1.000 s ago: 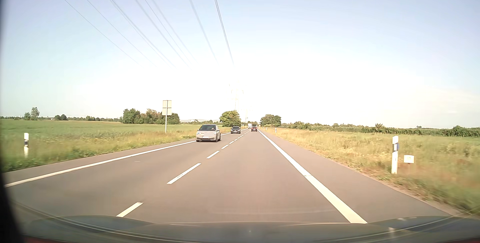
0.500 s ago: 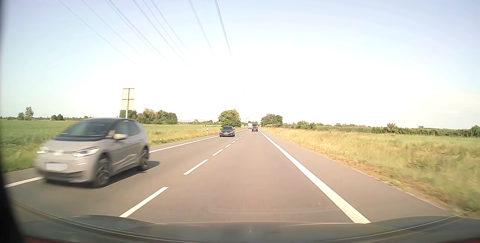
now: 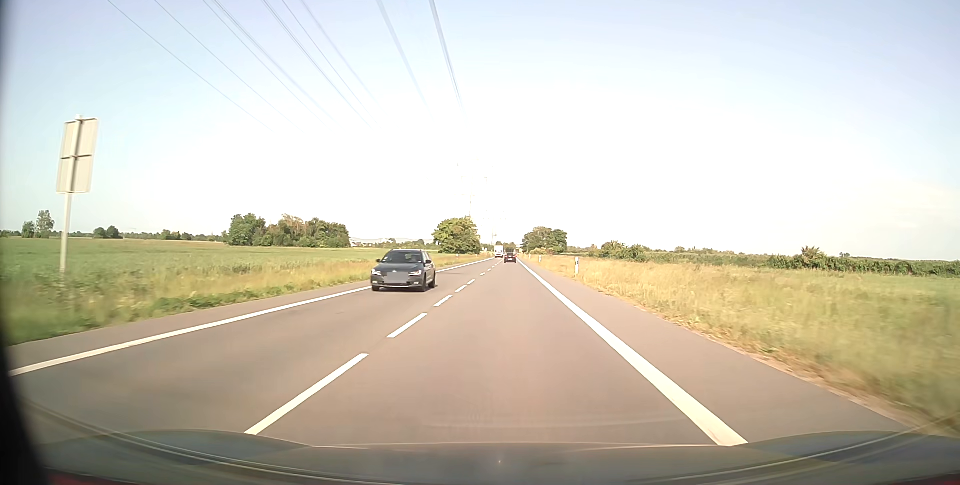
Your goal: Follow the waypoints while adhering to traffic rules and regulations
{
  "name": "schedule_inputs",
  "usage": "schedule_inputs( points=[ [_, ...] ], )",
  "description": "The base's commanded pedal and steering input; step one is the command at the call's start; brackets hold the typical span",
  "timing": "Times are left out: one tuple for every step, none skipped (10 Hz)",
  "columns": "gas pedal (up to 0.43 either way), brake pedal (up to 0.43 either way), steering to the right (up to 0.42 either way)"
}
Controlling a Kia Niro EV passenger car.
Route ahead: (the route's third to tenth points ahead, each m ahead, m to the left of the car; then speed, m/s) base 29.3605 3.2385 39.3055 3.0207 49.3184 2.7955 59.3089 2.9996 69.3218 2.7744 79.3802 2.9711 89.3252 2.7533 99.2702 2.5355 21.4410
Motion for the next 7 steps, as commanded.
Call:
schedule_inputs(
  points=[
    [0.197, 0.030, 0.003],
    [0.197, 0.030, 0.003],
    [0.197, 0.030, 0.003],
    [0.197, 0.030, 0.002],
    [0.197, 0.030, 0.002],
    [0.197, 0.030, 0.001],
    [0.197, 0.030, 0.001]
  ],
)
